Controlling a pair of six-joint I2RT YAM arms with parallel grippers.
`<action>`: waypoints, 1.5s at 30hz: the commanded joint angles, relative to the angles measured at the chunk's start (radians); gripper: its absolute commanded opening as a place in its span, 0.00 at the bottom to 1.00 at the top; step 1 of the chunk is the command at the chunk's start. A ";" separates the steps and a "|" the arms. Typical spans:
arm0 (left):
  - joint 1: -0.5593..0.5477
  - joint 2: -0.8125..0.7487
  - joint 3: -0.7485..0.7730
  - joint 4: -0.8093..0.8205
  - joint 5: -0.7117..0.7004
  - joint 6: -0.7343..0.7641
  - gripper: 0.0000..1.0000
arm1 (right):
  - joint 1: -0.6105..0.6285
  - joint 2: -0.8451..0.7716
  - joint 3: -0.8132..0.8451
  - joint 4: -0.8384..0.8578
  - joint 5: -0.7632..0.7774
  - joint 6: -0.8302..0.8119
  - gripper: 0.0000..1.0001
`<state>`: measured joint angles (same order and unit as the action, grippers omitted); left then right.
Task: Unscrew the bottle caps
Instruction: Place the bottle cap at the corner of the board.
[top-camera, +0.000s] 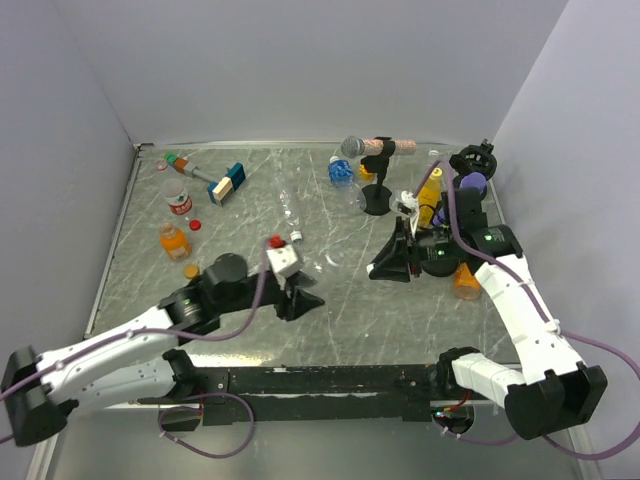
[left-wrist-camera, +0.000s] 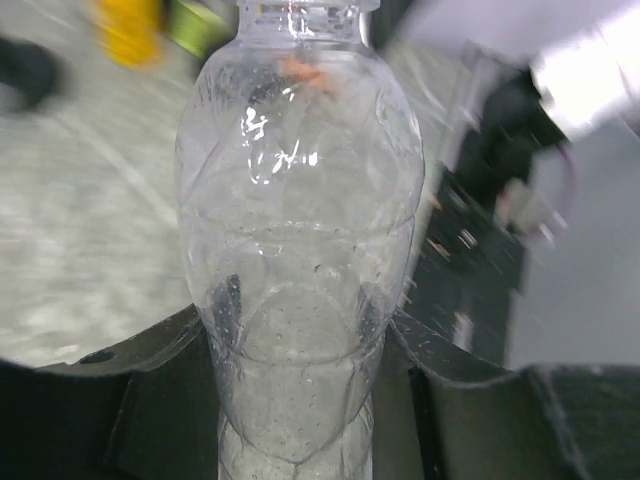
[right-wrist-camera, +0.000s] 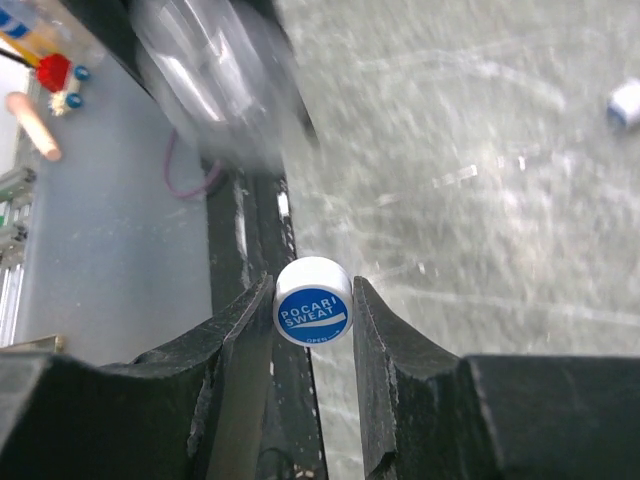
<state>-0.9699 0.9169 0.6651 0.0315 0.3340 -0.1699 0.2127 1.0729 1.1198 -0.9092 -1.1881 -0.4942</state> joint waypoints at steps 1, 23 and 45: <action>0.007 -0.183 -0.051 0.042 -0.314 0.000 0.19 | -0.006 -0.044 -0.081 0.158 0.085 0.091 0.15; 0.008 -0.515 0.208 -0.380 -0.780 -0.031 0.14 | 0.599 0.939 0.607 0.487 0.559 0.908 0.20; 0.008 -0.550 0.160 -0.430 -0.757 -0.059 0.15 | 0.691 1.426 1.103 0.652 0.814 1.097 0.73</action>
<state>-0.9653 0.3790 0.8341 -0.4065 -0.4263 -0.2070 0.8948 2.5416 2.1452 -0.2775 -0.3618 0.6693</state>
